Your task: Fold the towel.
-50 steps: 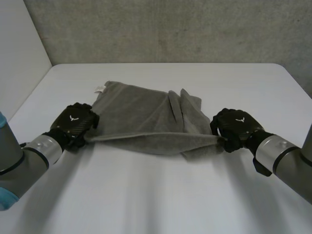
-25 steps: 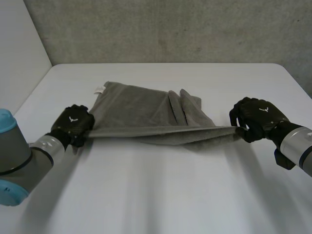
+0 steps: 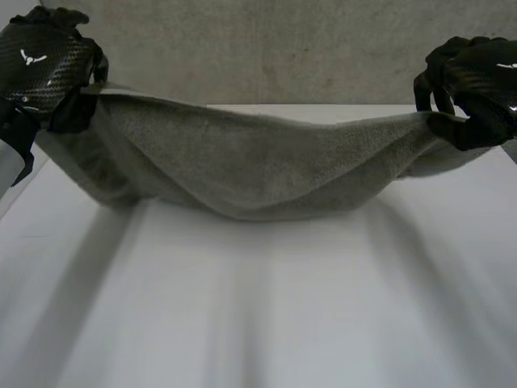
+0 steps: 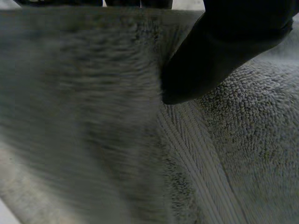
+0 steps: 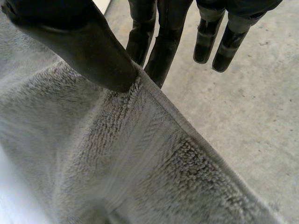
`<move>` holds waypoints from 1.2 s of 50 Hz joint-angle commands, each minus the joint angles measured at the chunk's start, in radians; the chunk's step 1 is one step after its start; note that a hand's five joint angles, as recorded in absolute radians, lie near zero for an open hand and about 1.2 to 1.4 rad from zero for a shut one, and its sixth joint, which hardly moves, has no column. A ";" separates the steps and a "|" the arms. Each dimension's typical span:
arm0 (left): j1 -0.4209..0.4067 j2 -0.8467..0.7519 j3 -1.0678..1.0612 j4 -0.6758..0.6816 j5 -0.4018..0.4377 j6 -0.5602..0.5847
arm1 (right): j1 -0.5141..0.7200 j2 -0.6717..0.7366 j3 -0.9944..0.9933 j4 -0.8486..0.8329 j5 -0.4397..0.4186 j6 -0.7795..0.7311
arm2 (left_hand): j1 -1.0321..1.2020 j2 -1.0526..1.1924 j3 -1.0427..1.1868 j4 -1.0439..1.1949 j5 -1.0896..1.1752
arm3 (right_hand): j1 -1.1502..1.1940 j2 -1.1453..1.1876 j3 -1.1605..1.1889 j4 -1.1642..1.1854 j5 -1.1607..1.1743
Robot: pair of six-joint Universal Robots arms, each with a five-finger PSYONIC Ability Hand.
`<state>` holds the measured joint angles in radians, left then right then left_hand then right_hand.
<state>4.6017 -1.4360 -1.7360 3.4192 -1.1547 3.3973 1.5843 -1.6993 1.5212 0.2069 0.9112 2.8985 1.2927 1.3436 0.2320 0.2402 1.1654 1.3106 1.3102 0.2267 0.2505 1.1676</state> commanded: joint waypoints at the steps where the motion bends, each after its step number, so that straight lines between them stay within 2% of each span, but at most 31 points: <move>1: 0.003 -0.222 0.068 -0.072 0.026 -0.010 | 0.072 0.255 -0.111 0.078 0.046 -0.171 | 0.104 0.053 -0.057 -0.066 0.056 | 0.086 0.086 -0.052 -0.076 0.054; 2: 0.003 -0.222 0.069 -0.072 0.026 -0.010 | 0.072 0.256 -0.111 0.078 0.046 -0.171 | 0.104 0.053 -0.057 -0.066 0.056 | 0.086 0.086 -0.052 -0.076 0.054; 4: 0.003 -0.284 0.085 -0.080 0.024 -0.010 | 0.124 0.379 -0.169 0.101 0.118 -0.244 | 0.104 0.053 -0.057 -0.066 0.056 | 0.086 0.086 -0.052 -0.076 0.054; 5: 0.003 -0.343 0.107 -0.086 0.023 -0.009 | 0.125 0.380 -0.170 0.101 0.118 -0.245 | 0.104 0.053 -0.057 -0.066 0.056 | 0.086 0.086 -0.052 -0.076 0.054; 6: 0.000 -0.400 0.137 -0.090 0.018 -0.006 | 0.146 0.433 -0.196 0.110 0.162 -0.281 | 0.104 0.053 -0.057 -0.066 0.056 | 0.086 0.086 -0.052 -0.076 0.054; 7: 0.000 -0.400 0.138 -0.090 0.018 -0.006 | 0.146 0.434 -0.196 0.111 0.163 -0.282 | 0.104 0.053 -0.057 -0.066 0.056 | 0.086 0.086 -0.052 -0.076 0.054; 9: -0.004 -0.502 0.211 -0.106 0.012 0.013 | 0.187 0.524 -0.254 0.112 0.236 -0.349 | 0.104 0.053 -0.057 -0.066 0.056 | 0.086 0.086 -0.052 -0.076 0.054; 15: -0.014 -0.632 0.358 -0.120 -0.028 0.034 | 0.226 0.618 -0.378 0.089 0.298 -0.380 | 0.104 0.053 -0.057 -0.066 0.056 | 0.086 0.086 -0.052 -0.076 0.054; 17: -0.015 -0.707 0.490 -0.124 -0.048 0.037 | 0.243 0.665 -0.481 -0.002 0.311 -0.369 | 0.104 0.053 -0.057 -0.066 0.056 | 0.086 0.086 -0.052 -0.076 0.054; 18: -0.015 -0.707 0.490 -0.124 -0.048 0.037 | 0.243 0.665 -0.481 -0.003 0.311 -0.369 | 0.104 0.053 -0.057 -0.066 0.056 | 0.086 0.086 -0.052 -0.076 0.054; 20: -0.023 -0.757 0.644 -0.139 -0.053 0.036 | 0.270 0.707 -0.561 -0.183 0.340 -0.371 | 0.104 0.053 -0.057 -0.066 0.056 | 0.086 0.086 -0.052 -0.076 0.054; 21: -0.023 -0.758 0.645 -0.140 -0.053 0.036 | 0.270 0.707 -0.561 -0.184 0.340 -0.370 | 0.104 0.053 -0.057 -0.066 0.056 | 0.086 0.086 -0.052 -0.076 0.054; 23: -0.038 -0.767 0.796 -0.138 -0.085 0.034 | 0.296 0.727 -0.652 -0.309 0.373 -0.372 | 0.104 0.053 -0.057 -0.066 0.056 | 0.086 0.086 -0.052 -0.076 0.054; 26: -0.046 -0.761 0.871 -0.135 -0.100 0.030 | 0.309 0.727 -0.734 -0.336 0.385 -0.367 | 0.104 0.053 -0.057 -0.066 0.056 | 0.086 0.086 -0.052 -0.076 0.054; 28: -0.055 -0.718 0.981 -0.121 -0.123 0.010 | 0.318 0.712 -0.879 -0.343 0.405 -0.313 | 0.104 0.053 -0.057 -0.066 0.056 | 0.086 0.086 -0.052 -0.076 0.054; 32: -0.055 -0.658 1.006 -0.080 -0.122 -0.049 | 0.306 0.678 -0.923 -0.345 0.397 -0.196 | 0.104 0.053 -0.057 -0.066 0.056 | 0.086 0.086 -0.052 -0.076 0.054; 36: -0.046 -0.638 0.998 -0.031 -0.103 -0.124 | 0.293 0.662 -0.818 -0.319 0.364 -0.143 | 0.104 0.053 -0.057 -0.066 0.056 | 0.086 0.086 -0.052 -0.076 0.054; 40: -0.041 -0.643 0.940 -0.024 -0.074 -0.122 | 0.263 0.627 -0.701 -0.308 0.340 -0.143 | 0.104 0.053 -0.057 -0.066 0.056 | 0.086 0.086 -0.052 -0.076 0.054; 44: -0.024 -0.640 0.769 0.006 -0.030 -0.119 | 0.250 0.564 -0.548 -0.314 0.292 -0.143 | 0.104 0.053 -0.057 -0.066 0.056 | 0.086 0.086 -0.052 -0.076 0.054; 50: 0.002 -0.632 0.555 0.091 -0.020 -0.115 | 0.233 0.535 -0.377 -0.320 0.221 -0.143 | 0.104 0.053 -0.057 -0.066 0.056 | 0.086 0.086 -0.052 -0.076 0.054; 52: 0.006 -0.635 0.420 0.146 -0.011 -0.075 | 0.220 0.538 -0.243 -0.342 0.172 -0.159 | 0.104 0.053 -0.057 -0.066 0.056 | 0.086 0.086 -0.052 -0.076 0.054; 53: 0.006 -0.635 0.420 0.146 -0.011 -0.075 | 0.220 0.538 -0.242 -0.342 0.172 -0.159 | 0.104 0.053 -0.057 -0.066 0.056 | 0.086 0.086 -0.052 -0.076 0.054; 55: 0.014 -0.639 0.298 0.179 0.018 0.002 | 0.220 0.546 -0.111 -0.359 0.137 -0.205 | 0.104 0.053 -0.057 -0.066 0.056 | 0.086 0.086 -0.052 -0.076 0.054; 58: 0.028 -0.638 0.246 0.186 0.033 0.042 | 0.207 0.527 -0.005 -0.357 0.121 -0.272 | 0.104 0.053 -0.057 -0.066 0.056 | 0.086 0.086 -0.052 -0.076 0.054; 60: 0.069 -0.612 0.156 0.180 0.065 0.104 | 0.201 0.515 0.032 -0.356 0.121 -0.284 | 0.104 0.053 -0.057 -0.066 0.056 | 0.086 0.086 -0.052 -0.076 0.054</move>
<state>4.6181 -2.0715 -1.3892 3.5791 -1.1443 3.3699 1.8016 -1.1644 1.3687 -0.1407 1.0629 2.7008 1.2928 1.3442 0.2320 0.2402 1.1656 1.3107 1.3227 0.2267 0.2505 1.1680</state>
